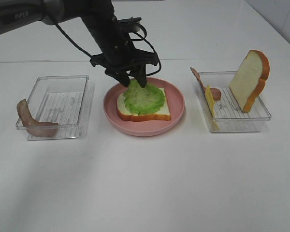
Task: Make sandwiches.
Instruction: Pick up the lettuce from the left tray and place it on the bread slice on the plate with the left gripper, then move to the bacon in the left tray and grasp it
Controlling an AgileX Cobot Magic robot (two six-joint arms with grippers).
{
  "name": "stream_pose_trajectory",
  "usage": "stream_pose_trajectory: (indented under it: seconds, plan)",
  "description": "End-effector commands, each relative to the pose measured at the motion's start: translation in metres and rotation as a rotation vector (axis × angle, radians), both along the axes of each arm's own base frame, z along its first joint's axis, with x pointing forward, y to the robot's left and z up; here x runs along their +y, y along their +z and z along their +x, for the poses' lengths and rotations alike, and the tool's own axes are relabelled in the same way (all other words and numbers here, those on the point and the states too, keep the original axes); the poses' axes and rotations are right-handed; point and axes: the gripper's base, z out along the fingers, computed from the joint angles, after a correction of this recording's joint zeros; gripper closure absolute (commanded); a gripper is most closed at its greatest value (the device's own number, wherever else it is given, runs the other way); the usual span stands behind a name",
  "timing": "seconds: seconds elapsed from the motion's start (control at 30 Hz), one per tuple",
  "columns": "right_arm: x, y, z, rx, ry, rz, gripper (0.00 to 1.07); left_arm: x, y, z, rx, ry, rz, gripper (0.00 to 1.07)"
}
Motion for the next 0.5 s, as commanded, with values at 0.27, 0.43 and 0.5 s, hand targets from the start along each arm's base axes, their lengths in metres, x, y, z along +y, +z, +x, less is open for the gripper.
stream_pose_trajectory:
  seconds: [0.27, 0.43, 0.5]
  plan:
    - [0.001, -0.001, -0.003, -0.035, -0.003, 0.005, 0.09, 0.013, 0.032, -0.010, -0.008, -0.034, 0.120, 0.05]
    - [0.001, -0.001, -0.003, -0.035, -0.003, 0.005, 0.09, 0.023, 0.052, -0.021, 0.036, -0.056, 0.191, 0.05]
    - [0.001, -0.001, -0.003, -0.035, -0.003, 0.005, 0.09, 0.024, 0.055, -0.022, 0.032, -0.054, 0.203, 0.05]
